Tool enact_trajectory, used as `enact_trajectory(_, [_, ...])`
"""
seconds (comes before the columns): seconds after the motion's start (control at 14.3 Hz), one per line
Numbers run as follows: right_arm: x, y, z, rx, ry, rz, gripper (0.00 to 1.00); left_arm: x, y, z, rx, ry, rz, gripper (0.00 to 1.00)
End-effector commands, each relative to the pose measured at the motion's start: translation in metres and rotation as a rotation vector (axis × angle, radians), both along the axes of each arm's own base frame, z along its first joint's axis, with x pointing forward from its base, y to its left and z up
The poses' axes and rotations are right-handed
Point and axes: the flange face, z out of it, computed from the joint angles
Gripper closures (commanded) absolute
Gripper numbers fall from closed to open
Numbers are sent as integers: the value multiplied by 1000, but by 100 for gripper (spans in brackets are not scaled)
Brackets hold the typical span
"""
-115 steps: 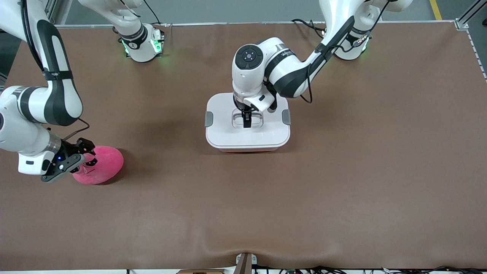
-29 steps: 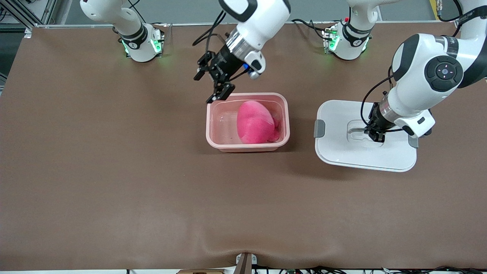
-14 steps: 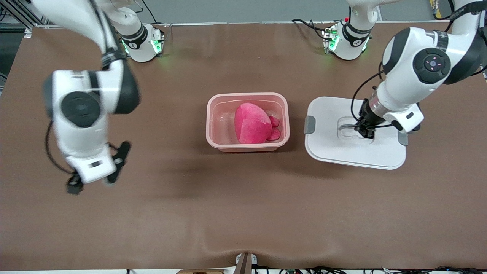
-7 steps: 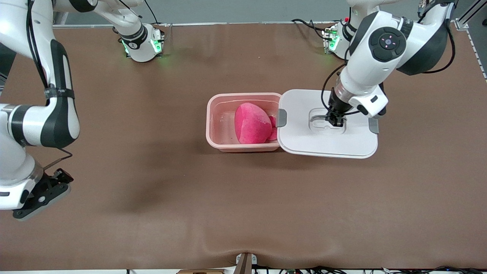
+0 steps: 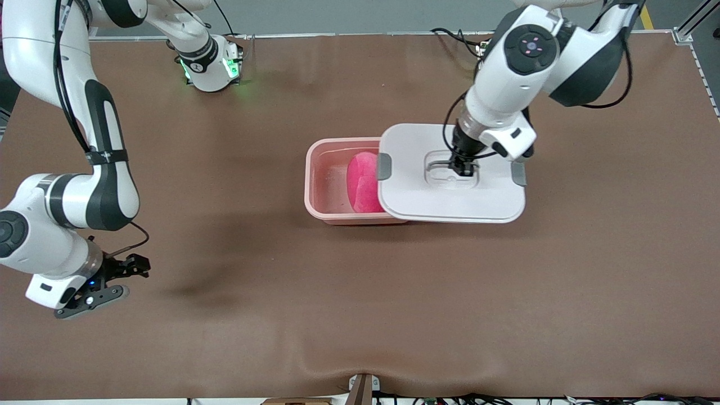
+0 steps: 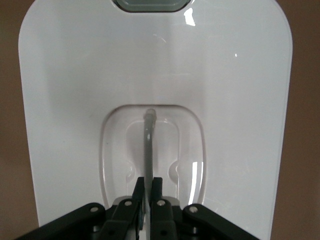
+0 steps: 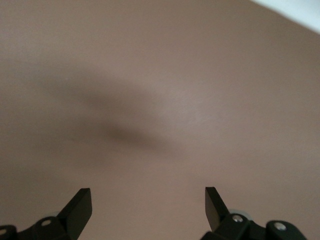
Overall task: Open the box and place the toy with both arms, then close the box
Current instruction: 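Lower the lid onto the pink box with the left gripper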
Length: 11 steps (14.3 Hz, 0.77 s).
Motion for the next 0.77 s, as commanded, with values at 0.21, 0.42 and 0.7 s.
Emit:
enact_trajectory(0.21, [-48,2,-15,109,121,-113,0,-9,-48,-3,-46,20,17,100])
enact_trajectory(0.42, [-90,0,-10,121,168,-145,0,-19,-65,-8,-51,26,13,100])
enact_trajectory(0.7, [-137,1,34,147,222,-143,0,-32,-93,-24,-50,14,18,100])
